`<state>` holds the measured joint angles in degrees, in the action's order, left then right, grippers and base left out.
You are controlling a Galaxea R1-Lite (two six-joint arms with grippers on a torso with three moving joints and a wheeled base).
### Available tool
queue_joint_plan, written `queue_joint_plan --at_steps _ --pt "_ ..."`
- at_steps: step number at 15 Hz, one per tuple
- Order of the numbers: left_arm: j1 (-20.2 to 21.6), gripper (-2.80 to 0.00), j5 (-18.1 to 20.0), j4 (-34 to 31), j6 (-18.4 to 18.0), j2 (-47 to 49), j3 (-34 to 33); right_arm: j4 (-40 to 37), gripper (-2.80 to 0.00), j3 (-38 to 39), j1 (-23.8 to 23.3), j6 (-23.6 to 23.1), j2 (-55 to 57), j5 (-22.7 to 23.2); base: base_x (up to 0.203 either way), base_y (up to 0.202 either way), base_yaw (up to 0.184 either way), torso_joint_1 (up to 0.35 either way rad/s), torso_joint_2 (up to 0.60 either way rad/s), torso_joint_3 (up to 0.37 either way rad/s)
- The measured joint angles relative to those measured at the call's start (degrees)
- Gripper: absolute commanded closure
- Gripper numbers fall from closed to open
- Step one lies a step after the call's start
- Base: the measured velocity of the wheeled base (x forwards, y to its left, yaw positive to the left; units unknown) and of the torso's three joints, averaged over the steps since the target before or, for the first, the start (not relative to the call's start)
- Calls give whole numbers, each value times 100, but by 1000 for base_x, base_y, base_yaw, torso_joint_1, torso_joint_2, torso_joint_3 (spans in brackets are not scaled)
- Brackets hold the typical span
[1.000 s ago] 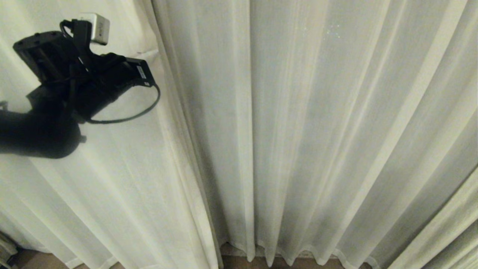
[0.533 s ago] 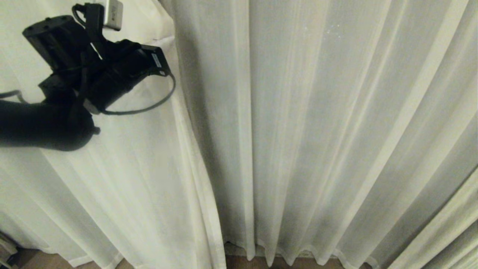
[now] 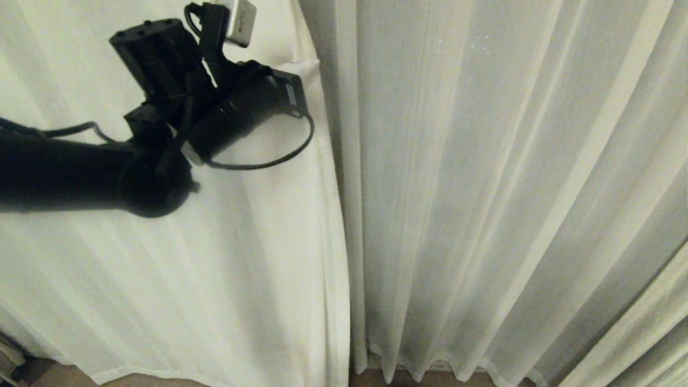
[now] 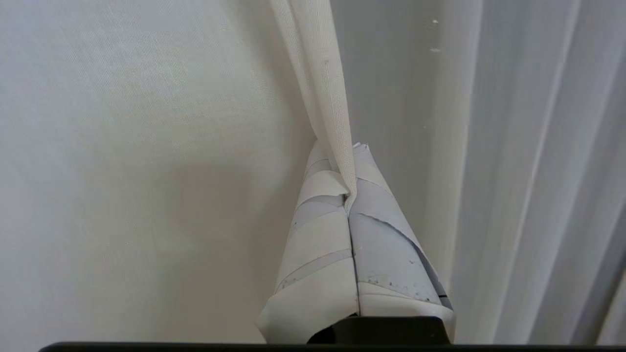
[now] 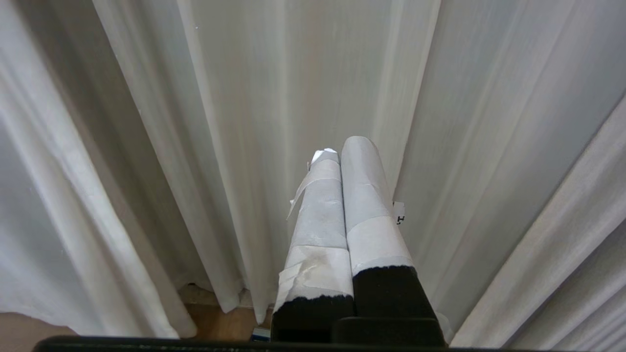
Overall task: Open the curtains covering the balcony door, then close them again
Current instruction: Close the inner curtains on both sides
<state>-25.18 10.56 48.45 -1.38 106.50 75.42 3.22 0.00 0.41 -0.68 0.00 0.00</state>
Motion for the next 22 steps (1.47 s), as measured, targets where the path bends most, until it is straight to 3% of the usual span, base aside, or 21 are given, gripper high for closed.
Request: queue_joint_plan --at_steps 4,9,14,22 --pt "-257 0 -16 25 -11 201 123 0 0 0 0 0 0 0 0 0 0 0 0 0" --pt "-140 0 -344 61 -18 285 150 -2 0 0 0 2 0 0 0 0 0 0 0 0" --pt "470 0 -565 61 -132 303 313 2 0 0 0 0 0 -2 0 0 0 0 0 0" --pt "1664 0 -580 81 -243 431 357 -2 0 0 0 0 0 0 0 0 0 0 0 0"
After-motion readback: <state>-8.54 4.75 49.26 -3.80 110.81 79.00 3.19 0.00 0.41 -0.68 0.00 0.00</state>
